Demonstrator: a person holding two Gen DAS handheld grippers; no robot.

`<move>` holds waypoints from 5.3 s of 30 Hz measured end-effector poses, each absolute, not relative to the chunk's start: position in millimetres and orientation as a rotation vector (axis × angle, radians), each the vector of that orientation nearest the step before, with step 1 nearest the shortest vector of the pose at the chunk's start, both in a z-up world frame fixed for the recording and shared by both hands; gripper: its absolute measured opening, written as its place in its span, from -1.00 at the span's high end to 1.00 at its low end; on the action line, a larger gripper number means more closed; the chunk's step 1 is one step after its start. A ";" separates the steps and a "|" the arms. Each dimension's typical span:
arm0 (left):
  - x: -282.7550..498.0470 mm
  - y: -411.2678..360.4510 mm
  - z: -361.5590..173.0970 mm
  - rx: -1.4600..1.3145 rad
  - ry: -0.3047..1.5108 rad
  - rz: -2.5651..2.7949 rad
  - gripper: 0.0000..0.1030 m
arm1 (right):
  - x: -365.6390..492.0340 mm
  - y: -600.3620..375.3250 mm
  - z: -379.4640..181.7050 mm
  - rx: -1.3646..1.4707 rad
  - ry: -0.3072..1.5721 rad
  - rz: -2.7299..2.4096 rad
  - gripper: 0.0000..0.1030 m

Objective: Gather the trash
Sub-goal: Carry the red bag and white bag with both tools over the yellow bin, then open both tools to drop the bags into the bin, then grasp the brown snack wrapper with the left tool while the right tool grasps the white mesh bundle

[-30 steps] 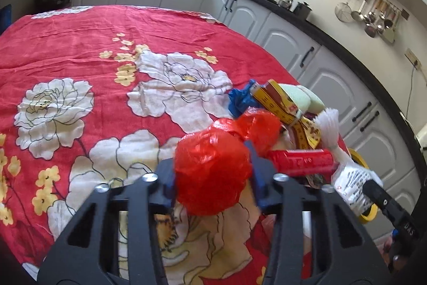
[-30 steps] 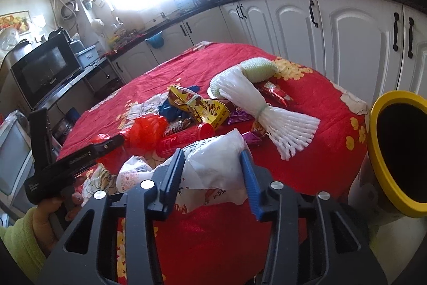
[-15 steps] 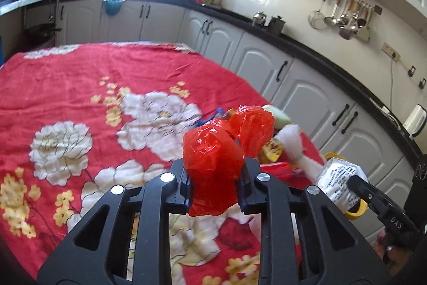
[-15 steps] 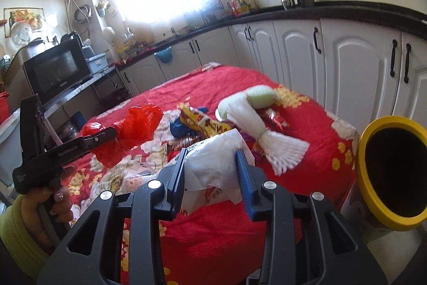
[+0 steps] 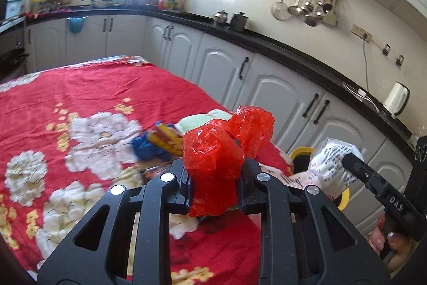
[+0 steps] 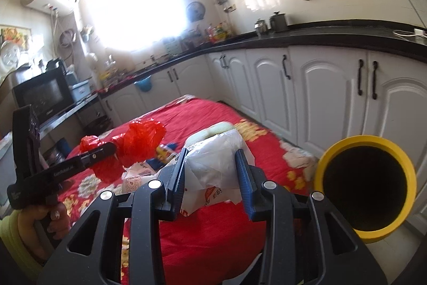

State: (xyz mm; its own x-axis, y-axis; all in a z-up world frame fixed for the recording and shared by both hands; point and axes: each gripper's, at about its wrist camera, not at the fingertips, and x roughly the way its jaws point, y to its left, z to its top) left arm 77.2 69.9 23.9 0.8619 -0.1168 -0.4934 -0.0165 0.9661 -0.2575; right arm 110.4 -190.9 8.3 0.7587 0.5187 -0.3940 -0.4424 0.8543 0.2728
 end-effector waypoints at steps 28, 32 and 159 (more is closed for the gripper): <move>150.5 -75.5 20.6 -0.166 0.571 -0.286 0.66 | 136.6 -330.1 3.3 0.270 0.438 0.229 0.35; 161.1 -92.5 16.7 -0.161 0.582 -0.299 0.66 | 138.6 -343.8 -0.3 0.270 0.441 0.194 0.35; 154.8 89.4 -27.4 -0.320 0.656 0.170 -0.78 | 178.0 -156.5 -57.1 -0.034 0.667 0.491 -0.42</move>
State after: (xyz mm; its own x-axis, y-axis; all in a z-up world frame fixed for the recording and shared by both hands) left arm 154.8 89.4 -27.4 0.7807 0.0545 -0.6226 -0.2548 0.9374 -0.2374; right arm 178.0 -156.5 -57.1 0.6765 0.4259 -0.6009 -0.4471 0.8858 0.1245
